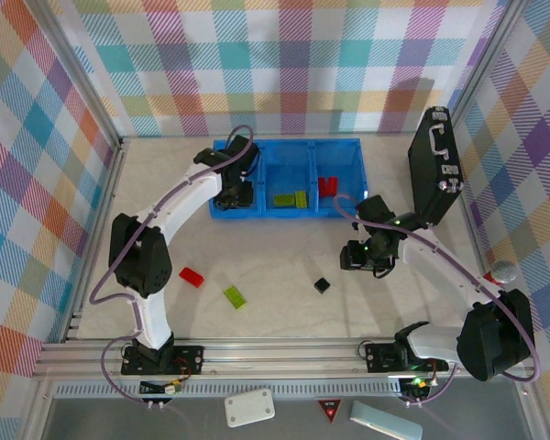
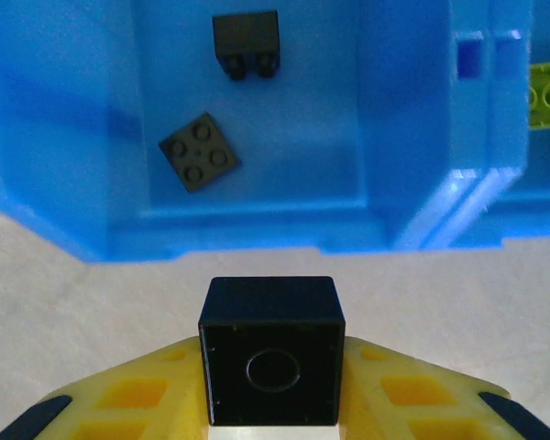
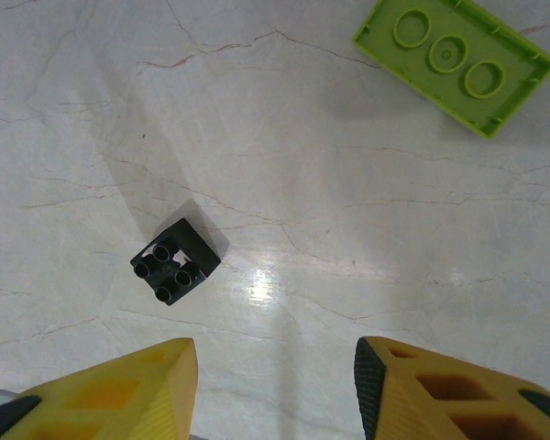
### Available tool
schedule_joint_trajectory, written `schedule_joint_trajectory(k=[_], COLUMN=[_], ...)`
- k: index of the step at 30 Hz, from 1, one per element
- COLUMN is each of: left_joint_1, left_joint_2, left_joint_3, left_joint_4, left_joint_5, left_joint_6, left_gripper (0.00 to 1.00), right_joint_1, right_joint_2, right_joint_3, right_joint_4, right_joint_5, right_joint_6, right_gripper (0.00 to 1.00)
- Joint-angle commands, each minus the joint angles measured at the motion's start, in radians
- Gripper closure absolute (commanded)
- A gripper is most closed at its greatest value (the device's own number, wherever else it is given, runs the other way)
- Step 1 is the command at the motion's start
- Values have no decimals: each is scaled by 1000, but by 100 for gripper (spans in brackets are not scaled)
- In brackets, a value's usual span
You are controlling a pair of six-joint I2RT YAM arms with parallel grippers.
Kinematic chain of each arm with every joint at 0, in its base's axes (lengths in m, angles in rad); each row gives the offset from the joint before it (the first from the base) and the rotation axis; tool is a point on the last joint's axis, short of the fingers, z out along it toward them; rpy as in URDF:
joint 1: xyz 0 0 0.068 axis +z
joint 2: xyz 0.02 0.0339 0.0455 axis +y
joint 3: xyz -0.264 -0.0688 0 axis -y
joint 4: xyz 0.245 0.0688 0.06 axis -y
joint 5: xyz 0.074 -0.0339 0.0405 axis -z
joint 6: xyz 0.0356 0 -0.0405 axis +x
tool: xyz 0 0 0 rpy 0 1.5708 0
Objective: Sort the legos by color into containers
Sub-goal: Place the lego in the container.
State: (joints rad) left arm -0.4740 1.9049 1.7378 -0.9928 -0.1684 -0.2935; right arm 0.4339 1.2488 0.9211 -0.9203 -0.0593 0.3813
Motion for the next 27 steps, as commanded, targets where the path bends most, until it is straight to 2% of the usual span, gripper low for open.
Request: schedule_joint_trajectory(k=[1, 9, 17, 23, 27], left_joint_1=[38, 110, 145, 163, 170], left_joint_2=[40, 145, 236, 269, 295], left_joint_3=[64, 137, 164, 144, 150], left_joint_4=[-25, 72, 104, 169, 183], left_joint_5=[50, 261, 315, 421, 436], left_joint_6=[43, 60, 55, 65, 67], left_gripper=[63, 63, 63, 62, 62], right_joint_1=[10, 12, 16, 17, 18], right_joint_2=[-19, -19, -18, -19, -20], right_joint_3=[-11, -10, -6, -7, -8], right_joint_4=[-17, -22, -28, -30, -29], right_joint_5=[15, 16, 21, 24, 26], right_joint_6=[7, 8, 13, 15, 20], right_gripper=[50, 49, 50, 49, 50])
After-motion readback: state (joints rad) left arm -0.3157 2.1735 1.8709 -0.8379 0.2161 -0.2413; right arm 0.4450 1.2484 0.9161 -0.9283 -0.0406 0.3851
